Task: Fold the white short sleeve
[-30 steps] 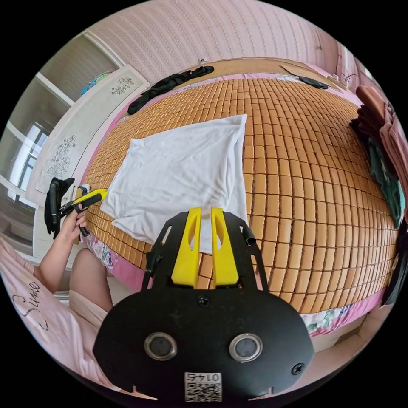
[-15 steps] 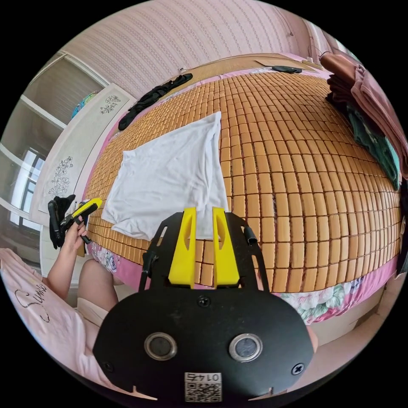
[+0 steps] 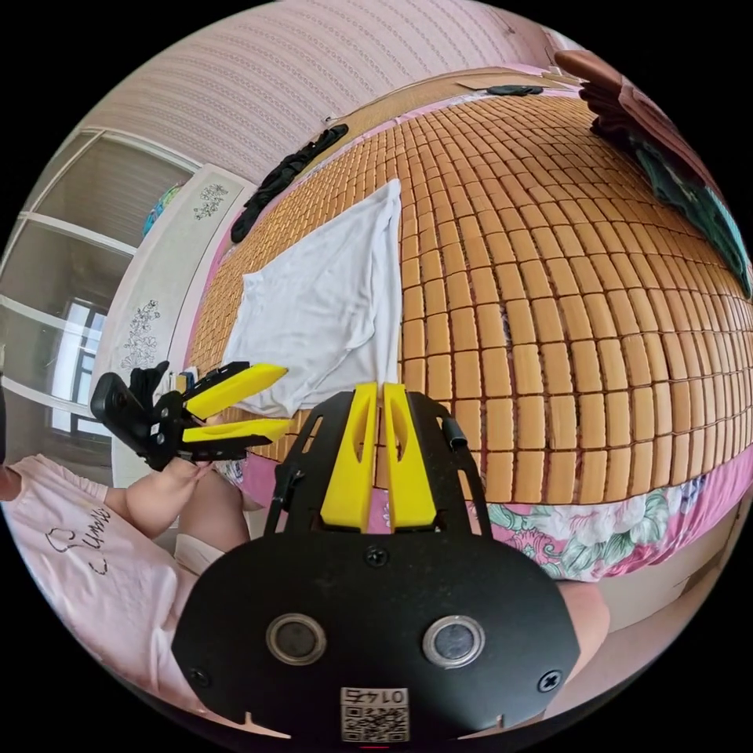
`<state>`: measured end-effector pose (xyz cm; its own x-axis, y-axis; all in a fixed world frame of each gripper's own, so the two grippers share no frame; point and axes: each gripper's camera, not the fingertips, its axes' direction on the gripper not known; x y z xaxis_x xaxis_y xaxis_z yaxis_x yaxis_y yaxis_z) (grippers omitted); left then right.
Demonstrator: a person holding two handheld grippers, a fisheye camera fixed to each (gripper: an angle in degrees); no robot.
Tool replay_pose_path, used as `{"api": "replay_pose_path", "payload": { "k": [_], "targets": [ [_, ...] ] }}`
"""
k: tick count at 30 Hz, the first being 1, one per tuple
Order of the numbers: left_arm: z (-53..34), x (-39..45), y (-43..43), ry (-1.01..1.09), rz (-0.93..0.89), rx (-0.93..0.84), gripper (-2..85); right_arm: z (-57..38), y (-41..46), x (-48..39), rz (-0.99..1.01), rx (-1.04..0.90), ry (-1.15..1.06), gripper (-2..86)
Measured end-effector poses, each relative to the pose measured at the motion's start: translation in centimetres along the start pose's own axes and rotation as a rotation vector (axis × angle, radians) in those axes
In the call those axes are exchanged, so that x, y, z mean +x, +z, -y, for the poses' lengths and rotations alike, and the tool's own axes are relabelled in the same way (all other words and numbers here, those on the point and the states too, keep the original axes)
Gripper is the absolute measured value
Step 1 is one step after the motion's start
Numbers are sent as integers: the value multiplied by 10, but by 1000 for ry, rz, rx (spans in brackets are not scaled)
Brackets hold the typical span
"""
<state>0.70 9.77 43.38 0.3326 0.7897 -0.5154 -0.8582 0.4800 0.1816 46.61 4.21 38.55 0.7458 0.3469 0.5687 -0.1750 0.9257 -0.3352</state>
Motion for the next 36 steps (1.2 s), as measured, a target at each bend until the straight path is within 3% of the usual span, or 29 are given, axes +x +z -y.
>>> {"api": "replay_pose_path", "payload": {
  "k": [6,10,17,21,23,25,28,32,36],
  "targets": [
    [15,18,45,27,-55,-145,98,-17,2,-8,67,-86,-25,5],
    [5,43,43,77,-216,-187,7,-46,4,-12,101,-210,-16,4],
    [-15,73,25,67,-263,-167,52,-51,-15,-10,-29,-170,71,-1],
    [-31,62,-16,-6,-241,-98,59,-6,-7,-59,-185,-102,-132,-3],
    [-47,44,-36,-129,-92,-47,44,26,16,-92,-164,-103,-276,-3],
    [-62,31,-39,-254,17,-31,20,72,62,-143,-208,-159,-462,-3],
    [-80,28,-20,-321,40,-120,-6,119,129,-191,-385,-257,-622,-4],
    [-95,46,-11,-350,97,-101,-9,143,189,-204,-458,-415,-687,-4],
    [-94,56,-12,-357,115,-107,-10,156,192,-219,-530,-475,-761,-6]
  ]
}}
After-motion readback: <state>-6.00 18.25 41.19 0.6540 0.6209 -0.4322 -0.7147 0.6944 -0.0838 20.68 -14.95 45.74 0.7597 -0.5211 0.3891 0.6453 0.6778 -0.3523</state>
